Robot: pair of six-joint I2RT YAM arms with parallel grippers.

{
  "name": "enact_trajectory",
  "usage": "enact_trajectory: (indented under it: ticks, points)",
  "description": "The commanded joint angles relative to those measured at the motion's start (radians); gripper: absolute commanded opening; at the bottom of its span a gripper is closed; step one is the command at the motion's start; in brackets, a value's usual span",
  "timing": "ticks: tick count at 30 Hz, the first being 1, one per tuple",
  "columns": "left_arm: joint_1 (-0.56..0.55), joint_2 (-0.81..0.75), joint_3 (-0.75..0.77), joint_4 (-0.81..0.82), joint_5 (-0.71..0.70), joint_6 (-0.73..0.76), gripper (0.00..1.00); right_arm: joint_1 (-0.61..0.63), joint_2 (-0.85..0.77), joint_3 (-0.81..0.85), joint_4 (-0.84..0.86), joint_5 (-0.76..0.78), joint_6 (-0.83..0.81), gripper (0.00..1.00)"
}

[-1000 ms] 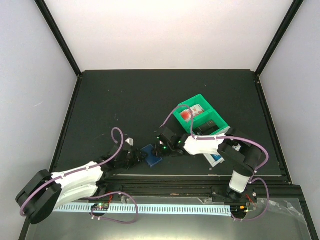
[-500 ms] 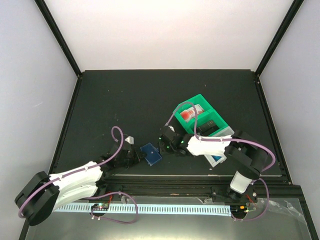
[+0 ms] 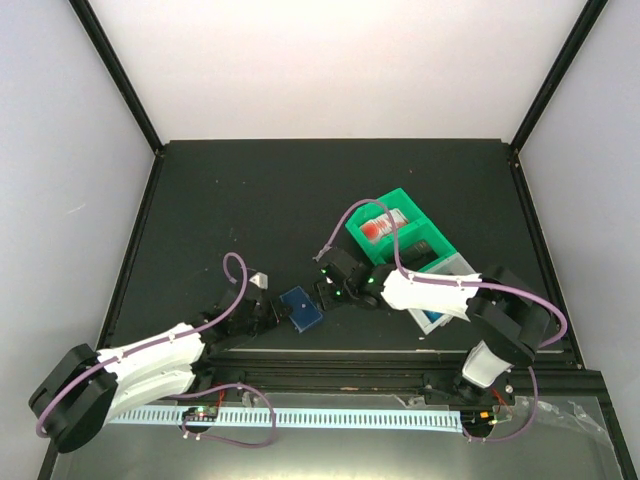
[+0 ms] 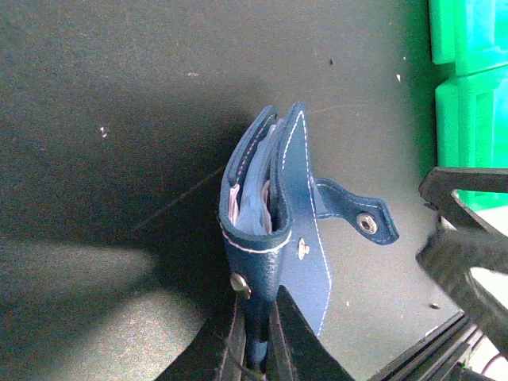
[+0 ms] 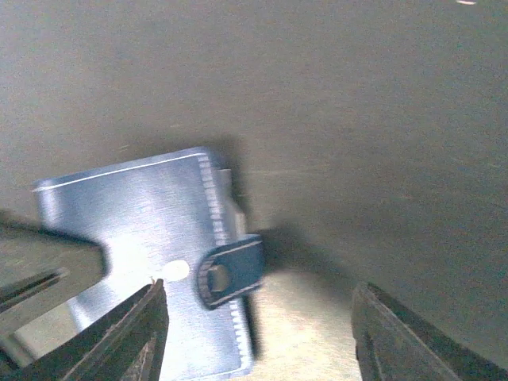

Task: Put the credit cards into the card holder
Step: Open the card holder at the center of the board.

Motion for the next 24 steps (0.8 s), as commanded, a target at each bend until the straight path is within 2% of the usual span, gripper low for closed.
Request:
enact_trajectory:
  ticks: [1, 6, 12, 16, 20, 24]
  points:
    - [-0.003, 0.010, 0.041, -0.012, -0.010, 0.023, 0.03, -0.002, 0.024, 0.042, 0.077, -0.178, -0.098, 0.67]
    - [-0.004, 0.009, 0.039, -0.016, -0.010, 0.025, 0.03, -0.002, 0.108, 0.087, 0.024, -0.138, -0.119, 0.66]
    - [-0.004, 0.007, 0.037, -0.025, -0.012, 0.026, 0.03, 0.000, 0.136, 0.075, -0.010, 0.031, -0.037, 0.39]
    - [-0.004, 0.010, 0.036, -0.023, -0.013, 0.027, 0.02, -0.001, 0.115, 0.035, 0.037, 0.043, -0.006, 0.25]
    - [-0.003, 0.008, 0.039, -0.021, -0.008, 0.026, 0.02, -0.001, 0.145, 0.009, 0.120, -0.059, 0.009, 0.21]
    - [-0.004, -0.001, 0.038, -0.026, -0.008, 0.029, 0.03, -0.002, 0.163, 0.010, 0.143, -0.084, 0.021, 0.21]
